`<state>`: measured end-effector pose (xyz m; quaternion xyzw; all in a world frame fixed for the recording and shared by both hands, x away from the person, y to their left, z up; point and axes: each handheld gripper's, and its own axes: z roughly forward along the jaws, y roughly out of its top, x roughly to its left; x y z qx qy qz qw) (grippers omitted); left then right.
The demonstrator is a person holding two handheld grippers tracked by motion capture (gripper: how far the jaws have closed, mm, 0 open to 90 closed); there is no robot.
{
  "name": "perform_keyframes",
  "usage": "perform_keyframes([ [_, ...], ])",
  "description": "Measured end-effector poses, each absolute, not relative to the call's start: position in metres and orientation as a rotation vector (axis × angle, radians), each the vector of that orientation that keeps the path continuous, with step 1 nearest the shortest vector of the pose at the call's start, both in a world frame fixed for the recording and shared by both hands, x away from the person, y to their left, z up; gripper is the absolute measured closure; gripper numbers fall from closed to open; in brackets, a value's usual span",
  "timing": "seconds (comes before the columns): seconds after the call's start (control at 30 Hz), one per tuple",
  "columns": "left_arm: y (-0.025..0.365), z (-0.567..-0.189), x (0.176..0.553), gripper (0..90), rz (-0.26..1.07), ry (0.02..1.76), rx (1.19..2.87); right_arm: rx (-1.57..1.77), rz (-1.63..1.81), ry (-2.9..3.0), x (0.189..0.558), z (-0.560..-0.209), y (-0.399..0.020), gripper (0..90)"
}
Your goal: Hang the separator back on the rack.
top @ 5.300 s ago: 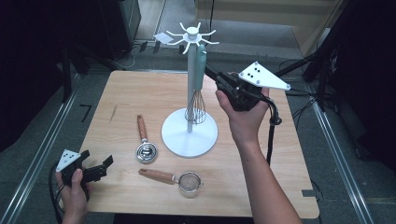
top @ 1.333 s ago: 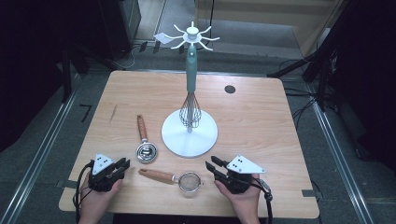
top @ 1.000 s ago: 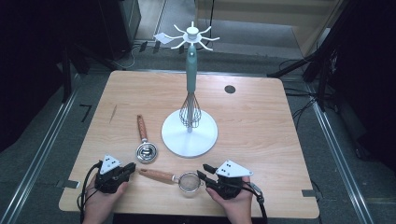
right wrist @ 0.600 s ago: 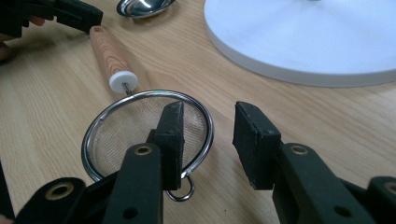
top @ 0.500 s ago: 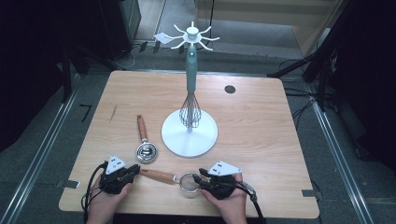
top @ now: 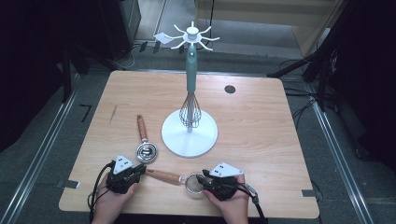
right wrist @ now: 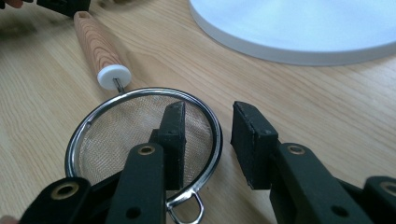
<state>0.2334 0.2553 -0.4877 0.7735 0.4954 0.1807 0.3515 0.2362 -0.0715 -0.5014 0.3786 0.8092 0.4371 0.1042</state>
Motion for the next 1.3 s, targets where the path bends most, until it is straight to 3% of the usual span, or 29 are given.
perform_keyframes([
  [0.73,0.232,-0.489,0.235,82.0,0.429,1.207,2.034,1.025,1.311,2.343,0.24,-0.474,-0.105,57.6],
  [1.0,0.246,-0.483,0.227,68.6,0.452,1.214,1.957,0.901,1.21,2.486,0.255,-0.453,-0.103,55.7],
  [1.3,0.284,-0.476,0.223,39.3,0.554,1.302,1.853,0.756,1.041,2.693,0.269,-0.438,-0.087,52.6],
])
